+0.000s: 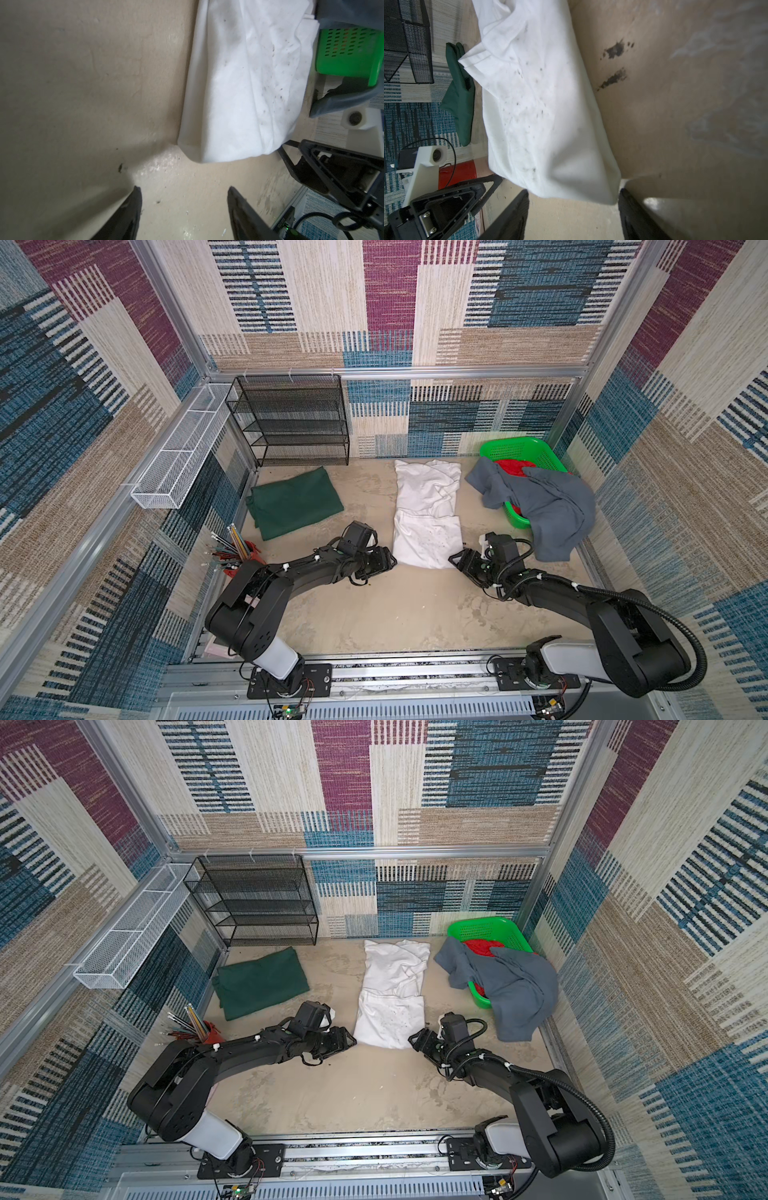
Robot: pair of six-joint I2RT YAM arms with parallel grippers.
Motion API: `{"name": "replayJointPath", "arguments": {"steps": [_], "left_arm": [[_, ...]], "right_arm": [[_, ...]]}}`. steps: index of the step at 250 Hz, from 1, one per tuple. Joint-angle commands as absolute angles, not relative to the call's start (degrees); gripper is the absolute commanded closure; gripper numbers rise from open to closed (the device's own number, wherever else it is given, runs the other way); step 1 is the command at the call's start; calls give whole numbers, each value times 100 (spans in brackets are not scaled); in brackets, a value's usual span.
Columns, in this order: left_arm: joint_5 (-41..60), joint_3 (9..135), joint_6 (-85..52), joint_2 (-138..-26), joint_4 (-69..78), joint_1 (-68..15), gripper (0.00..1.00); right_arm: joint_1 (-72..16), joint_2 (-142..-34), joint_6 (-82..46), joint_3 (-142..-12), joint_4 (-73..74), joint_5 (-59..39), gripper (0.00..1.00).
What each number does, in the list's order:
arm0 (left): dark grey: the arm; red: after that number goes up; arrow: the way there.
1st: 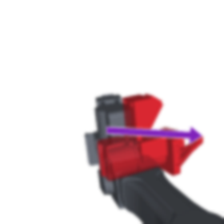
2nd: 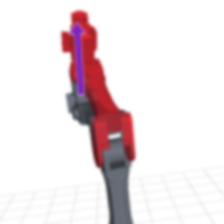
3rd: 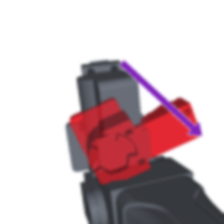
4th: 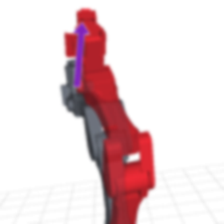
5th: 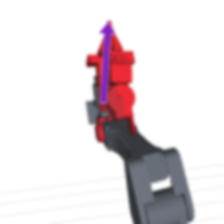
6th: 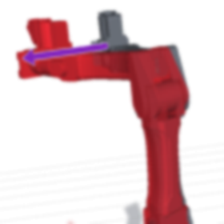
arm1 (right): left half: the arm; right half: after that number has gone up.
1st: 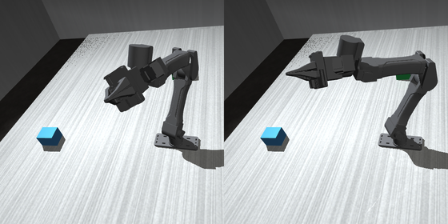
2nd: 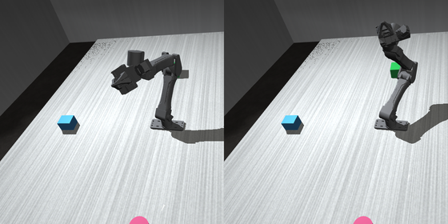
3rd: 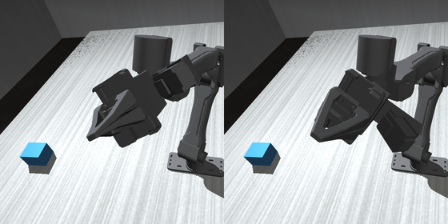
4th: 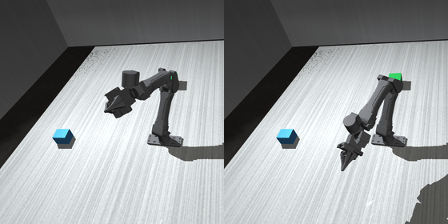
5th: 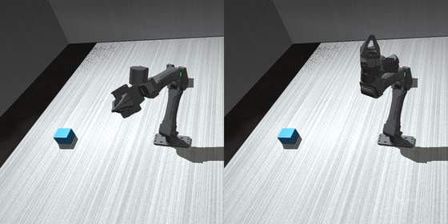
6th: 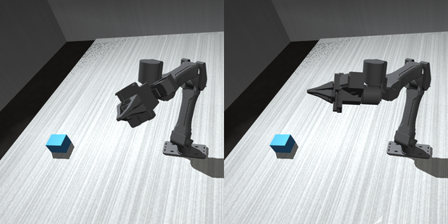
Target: Fold and stack the t-shirts
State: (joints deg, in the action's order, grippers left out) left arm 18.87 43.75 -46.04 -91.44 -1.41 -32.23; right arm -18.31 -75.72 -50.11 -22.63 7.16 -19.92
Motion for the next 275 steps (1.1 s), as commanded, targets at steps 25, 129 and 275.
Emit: {"name": "replayJointPath", "arguments": {"steps": [25,129,275], "left_arm": [[2058,4342,-4852,-9519,160,-3243,34],[2099,4508,-4782,-9905,150,-3252,55],[2074,5237,-4134,-10194,-423,-3252,100]], "right_arm": [[-1837,-7661,-5067,-2157,309,-1749,32],[-1837,-7851,-5110,-1994,713,-1752,63],[-1837,-8038,-4824,-2153,818,-1804,100]]}}
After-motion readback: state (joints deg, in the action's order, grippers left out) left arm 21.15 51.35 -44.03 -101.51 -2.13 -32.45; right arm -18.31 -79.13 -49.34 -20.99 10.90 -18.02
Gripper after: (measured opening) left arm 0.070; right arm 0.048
